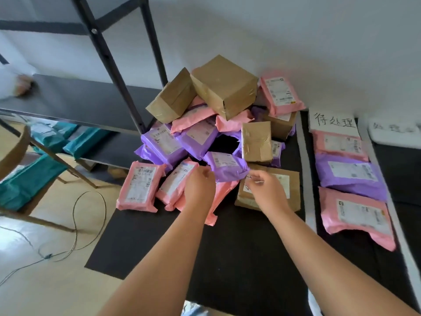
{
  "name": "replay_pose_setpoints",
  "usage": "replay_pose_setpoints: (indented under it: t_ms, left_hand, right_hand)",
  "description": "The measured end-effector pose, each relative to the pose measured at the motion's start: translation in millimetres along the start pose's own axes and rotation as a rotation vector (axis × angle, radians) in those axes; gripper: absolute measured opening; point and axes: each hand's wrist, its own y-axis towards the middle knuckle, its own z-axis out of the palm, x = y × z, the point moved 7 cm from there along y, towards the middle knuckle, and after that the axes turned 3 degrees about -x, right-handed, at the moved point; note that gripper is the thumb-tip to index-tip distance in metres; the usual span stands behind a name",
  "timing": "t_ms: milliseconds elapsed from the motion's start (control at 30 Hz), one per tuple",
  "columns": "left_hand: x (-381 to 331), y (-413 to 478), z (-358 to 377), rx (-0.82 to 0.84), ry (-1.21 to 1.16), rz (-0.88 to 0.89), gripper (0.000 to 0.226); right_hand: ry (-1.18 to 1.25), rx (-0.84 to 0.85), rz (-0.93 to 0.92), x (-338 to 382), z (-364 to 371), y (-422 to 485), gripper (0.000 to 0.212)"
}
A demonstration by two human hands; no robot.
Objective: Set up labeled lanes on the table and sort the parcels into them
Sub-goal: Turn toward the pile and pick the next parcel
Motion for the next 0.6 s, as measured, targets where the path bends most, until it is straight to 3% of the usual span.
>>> replay_pose_setpoints:
  t_ms: [300,600]
  left_hand:
    - [11.9,60.1,33.1,0.291,0.235,0.012,0.028]
    - [-0.5,51.5,12.7,0.216,0.044,-0.003,0.021]
  right_hand:
    - [0.020,-0.119,0.150,-4.0,22.6,-1.5,0.029]
    - [0.035,-0.151,0.164,-6.0,2.7,-8.0,0.035]
